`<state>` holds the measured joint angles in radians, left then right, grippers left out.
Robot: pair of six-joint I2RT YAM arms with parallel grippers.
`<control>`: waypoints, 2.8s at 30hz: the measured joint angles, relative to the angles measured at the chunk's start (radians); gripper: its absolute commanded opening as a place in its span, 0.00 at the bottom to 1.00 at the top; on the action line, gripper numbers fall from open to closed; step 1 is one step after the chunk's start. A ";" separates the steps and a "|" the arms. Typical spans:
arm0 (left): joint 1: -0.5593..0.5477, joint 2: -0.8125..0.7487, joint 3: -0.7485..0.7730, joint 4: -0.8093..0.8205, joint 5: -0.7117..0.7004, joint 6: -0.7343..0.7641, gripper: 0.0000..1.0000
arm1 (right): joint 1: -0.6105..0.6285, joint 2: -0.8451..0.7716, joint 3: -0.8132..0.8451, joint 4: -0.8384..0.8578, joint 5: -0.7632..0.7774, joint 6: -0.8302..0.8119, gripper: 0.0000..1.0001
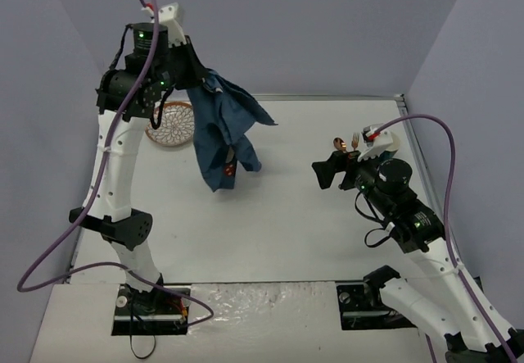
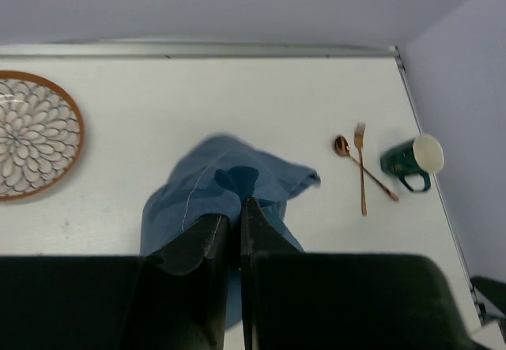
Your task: Set the dinner table for one person
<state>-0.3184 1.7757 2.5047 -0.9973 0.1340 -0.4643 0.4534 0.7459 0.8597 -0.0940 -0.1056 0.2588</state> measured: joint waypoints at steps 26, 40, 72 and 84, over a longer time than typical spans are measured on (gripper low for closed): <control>-0.657 -0.445 -1.422 0.397 -0.071 -0.089 0.87 | 0.000 0.187 -0.033 0.009 0.178 0.052 1.00; -0.130 -0.596 -1.517 0.563 -0.016 -0.117 0.84 | 0.000 0.827 0.239 0.126 0.010 -0.008 0.77; -0.045 -0.040 -1.459 0.734 0.035 -0.188 0.01 | 0.021 1.201 0.407 0.347 -0.215 -0.120 0.60; -0.081 -0.382 -1.663 0.632 -0.043 -0.170 0.86 | 0.124 1.215 0.476 0.345 -0.304 -0.212 0.63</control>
<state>-0.3994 1.3940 0.8413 -0.3655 0.0907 -0.6344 0.5777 1.9614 1.3360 0.2509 -0.4097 0.0465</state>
